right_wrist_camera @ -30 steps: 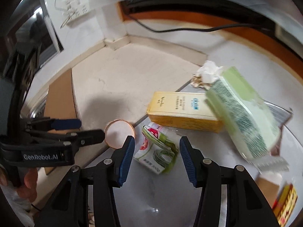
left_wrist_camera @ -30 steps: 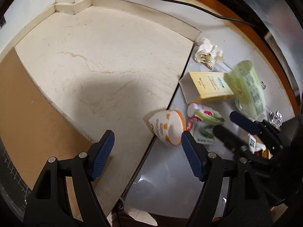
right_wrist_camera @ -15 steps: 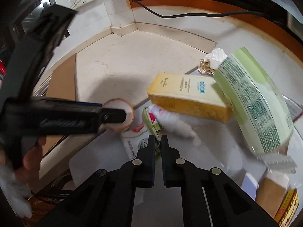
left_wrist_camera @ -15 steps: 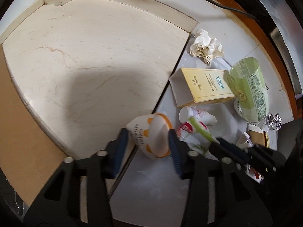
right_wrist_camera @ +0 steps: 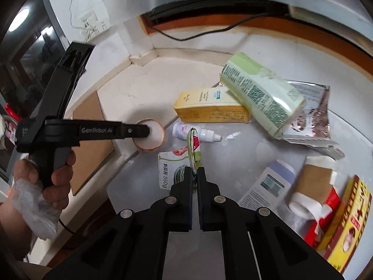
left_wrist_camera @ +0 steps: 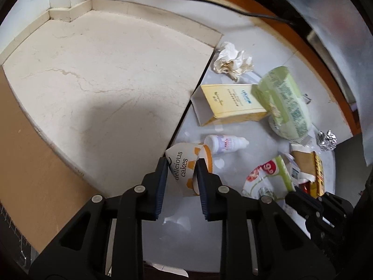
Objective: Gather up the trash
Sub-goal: 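Grasp the white cake cup with the left gripper while the right gripper grasps the green-white packet, then carry the cup and packet to the bin and open both grippers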
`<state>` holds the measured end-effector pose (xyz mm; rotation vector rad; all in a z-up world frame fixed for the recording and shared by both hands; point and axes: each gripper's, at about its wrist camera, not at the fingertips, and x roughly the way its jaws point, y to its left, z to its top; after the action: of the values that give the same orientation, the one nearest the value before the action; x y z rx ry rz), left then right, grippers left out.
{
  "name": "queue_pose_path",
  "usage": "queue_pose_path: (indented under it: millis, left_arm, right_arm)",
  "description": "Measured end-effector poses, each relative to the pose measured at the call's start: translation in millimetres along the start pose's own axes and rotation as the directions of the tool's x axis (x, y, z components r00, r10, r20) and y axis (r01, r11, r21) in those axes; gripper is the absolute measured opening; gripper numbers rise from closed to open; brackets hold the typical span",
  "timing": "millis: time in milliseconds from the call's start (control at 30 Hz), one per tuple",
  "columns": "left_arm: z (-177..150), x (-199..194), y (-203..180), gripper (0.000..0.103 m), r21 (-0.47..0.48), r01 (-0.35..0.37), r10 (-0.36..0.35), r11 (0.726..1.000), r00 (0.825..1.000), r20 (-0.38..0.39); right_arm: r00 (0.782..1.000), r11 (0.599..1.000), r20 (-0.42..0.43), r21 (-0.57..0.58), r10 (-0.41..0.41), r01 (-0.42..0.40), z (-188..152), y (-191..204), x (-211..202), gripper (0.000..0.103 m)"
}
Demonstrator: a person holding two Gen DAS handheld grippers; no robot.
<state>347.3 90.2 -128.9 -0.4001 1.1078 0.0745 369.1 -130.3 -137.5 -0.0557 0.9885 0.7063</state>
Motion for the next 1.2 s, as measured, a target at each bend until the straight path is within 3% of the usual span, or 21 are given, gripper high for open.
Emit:
queue_pose_path:
  millis: [333, 700, 967, 1200]
  left_arm:
    - [-42.3, -79.5, 4.8, 0.022, 0.074, 0.076, -0.081, 0.994, 0.994, 0.067]
    - [-125.5, -151.4, 20.7, 0.022, 0.228, 0.153, -0.171, 0.962, 0.983, 0.064]
    - [-191.7, -156.4, 34.8, 0.022, 0.290, 0.191, -0.189, 0.938, 0.981, -0.034]
    - [-234.2, -136.7, 35.8, 0.022, 0.315, 0.184, -0.155, 0.931, 0.981, -0.114]
  right_arm:
    - [0.997, 0.998, 0.069, 0.051, -0.042, 0.039, -17.4, 32.7, -54.7, 0.003]
    - [0.983, 0.980, 0.111, 0.151, -0.147, 0.130, -98.4, 107.6, -118.2, 0.003]
    - [0.976, 0.951, 0.034, 0.235, -0.217, 0.203, -189.0, 157.7, -137.6, 0.003]
    - [0.973, 0.931, -0.062, 0.282, -0.223, 0.231, -245.6, 165.5, -129.5, 0.003]
